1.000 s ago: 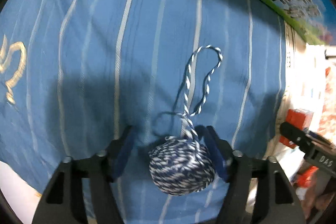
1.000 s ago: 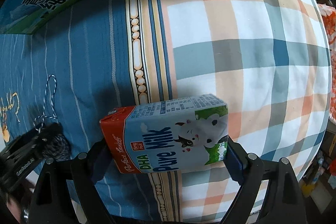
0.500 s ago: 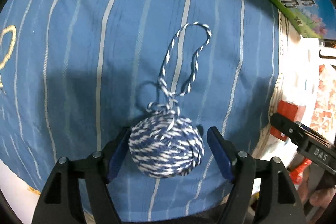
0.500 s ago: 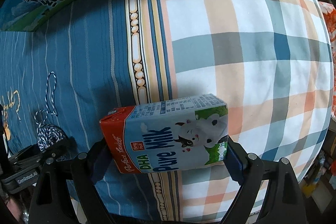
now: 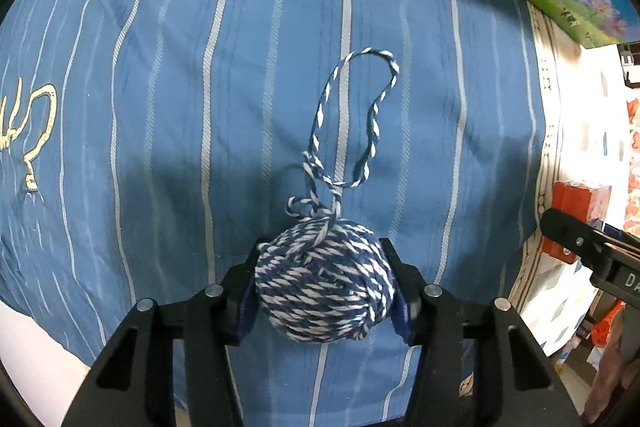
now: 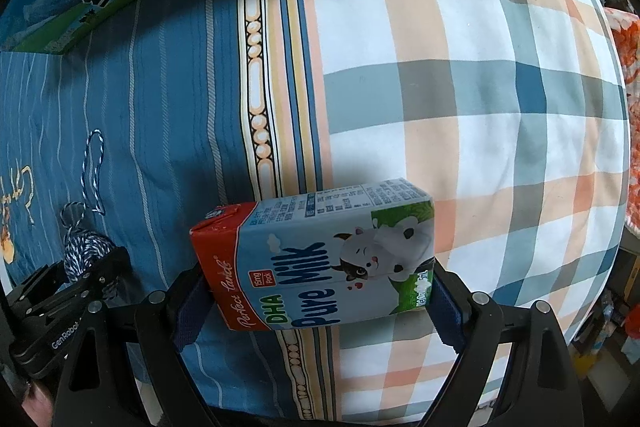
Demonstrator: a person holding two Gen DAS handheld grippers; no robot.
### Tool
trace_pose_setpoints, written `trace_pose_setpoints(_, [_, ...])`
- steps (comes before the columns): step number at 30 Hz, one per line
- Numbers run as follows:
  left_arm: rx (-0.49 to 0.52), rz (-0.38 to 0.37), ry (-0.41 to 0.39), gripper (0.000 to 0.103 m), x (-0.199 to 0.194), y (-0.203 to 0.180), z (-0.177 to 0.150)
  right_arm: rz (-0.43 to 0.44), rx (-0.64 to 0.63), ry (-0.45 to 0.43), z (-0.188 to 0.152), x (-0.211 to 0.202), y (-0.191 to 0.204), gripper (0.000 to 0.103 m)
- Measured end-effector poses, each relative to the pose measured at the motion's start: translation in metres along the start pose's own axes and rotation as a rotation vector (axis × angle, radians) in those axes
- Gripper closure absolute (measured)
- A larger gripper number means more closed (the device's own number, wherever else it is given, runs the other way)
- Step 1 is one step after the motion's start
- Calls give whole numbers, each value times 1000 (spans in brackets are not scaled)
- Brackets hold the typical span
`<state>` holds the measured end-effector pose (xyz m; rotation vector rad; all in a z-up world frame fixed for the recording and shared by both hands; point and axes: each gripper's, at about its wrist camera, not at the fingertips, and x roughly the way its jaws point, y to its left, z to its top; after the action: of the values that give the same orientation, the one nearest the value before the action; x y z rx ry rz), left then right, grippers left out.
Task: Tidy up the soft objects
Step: 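Carry the yarn ball with the left tool while the right tool carries the milk carton into the box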
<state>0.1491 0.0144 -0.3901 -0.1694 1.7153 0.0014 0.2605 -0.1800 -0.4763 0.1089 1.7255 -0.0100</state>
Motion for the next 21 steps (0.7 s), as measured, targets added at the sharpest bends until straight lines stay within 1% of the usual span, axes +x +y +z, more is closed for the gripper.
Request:
trace_pose_setpoints(1, [3,-1,-4,53,-7,6,3,-1,-2,-2,0,-1,2,11])
trace_pose_setpoints(5, [15,-12,-48,53,-29,6,-4,2,-6,-17,-3,-8,9,11])
trace_pose_setpoints(10, [51,-37,-141,53,-76,-1,-9,20,-22,-50,-10,-28,16,11])
trace_pose_setpoints(12, [63,-54,-180,53,-98,-4,-11,32,-38,-79,-13,-44,23,11])
trace_pose_setpoints(16, [90,-96,-282,53,-155,-10,-10,66,-66,-153,-17,-85,33,11])
trace_pose_setpoints(18, [99,-116,-322,53,-176,-6,-6,86,-75,-188,-18,-105,37,11])
trace_pose_setpoints(20, [110,-135,-373,53,-205,-4,1,110,-83,-226,-17,-127,39,11])
trace_pose_setpoints(21, [114,-136,-395,53,-217,-9,13,122,-84,-250,-15,-141,41,11])
